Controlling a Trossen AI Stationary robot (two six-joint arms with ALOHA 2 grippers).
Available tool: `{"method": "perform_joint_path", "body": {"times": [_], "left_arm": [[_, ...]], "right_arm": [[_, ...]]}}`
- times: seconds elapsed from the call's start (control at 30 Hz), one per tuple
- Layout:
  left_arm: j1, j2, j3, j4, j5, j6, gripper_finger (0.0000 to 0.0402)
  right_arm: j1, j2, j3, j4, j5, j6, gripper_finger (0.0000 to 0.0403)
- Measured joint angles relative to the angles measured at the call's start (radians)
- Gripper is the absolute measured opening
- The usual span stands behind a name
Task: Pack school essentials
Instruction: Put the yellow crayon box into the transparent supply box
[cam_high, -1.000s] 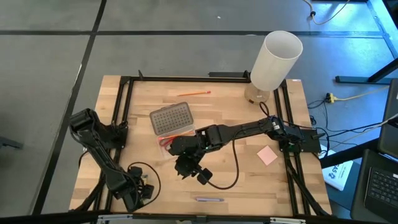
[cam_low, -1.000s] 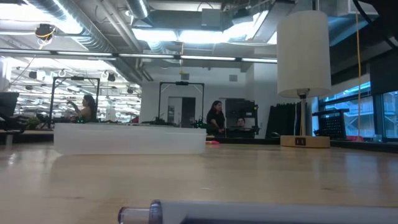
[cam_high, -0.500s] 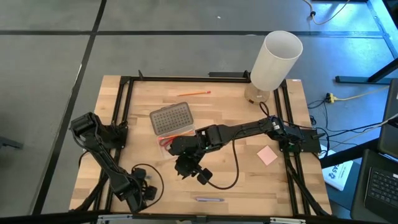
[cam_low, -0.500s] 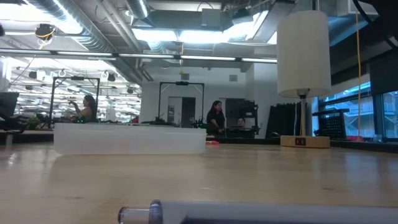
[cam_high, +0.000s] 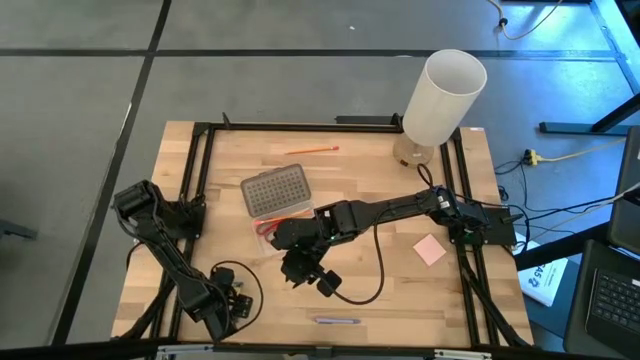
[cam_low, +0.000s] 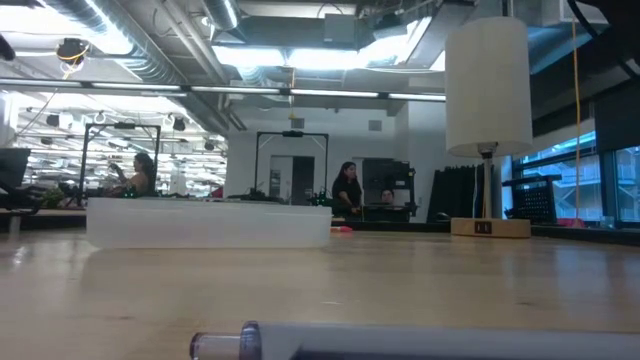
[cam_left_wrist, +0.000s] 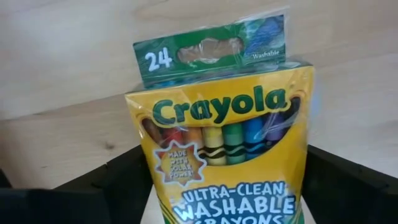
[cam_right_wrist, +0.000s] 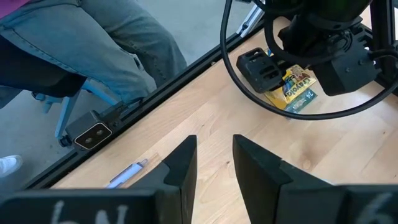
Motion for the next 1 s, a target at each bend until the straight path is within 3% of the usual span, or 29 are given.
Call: {"method": "perform_joint_path", "body": {"times": [0.37,1.0], "left_arm": [[0.0,0.0,0.0,-0.01,-0.022,0.082,0.0295],[-0.008,-0.001,0.0,-0.014,-0.066,0.108,0.0293]], "right_arm": [[0.0,0.0,0.0,0.0,0.0,0.0,0.0106],[0.0,0.0,0.0,0.0,0.0,0.0,0.0106]]}}
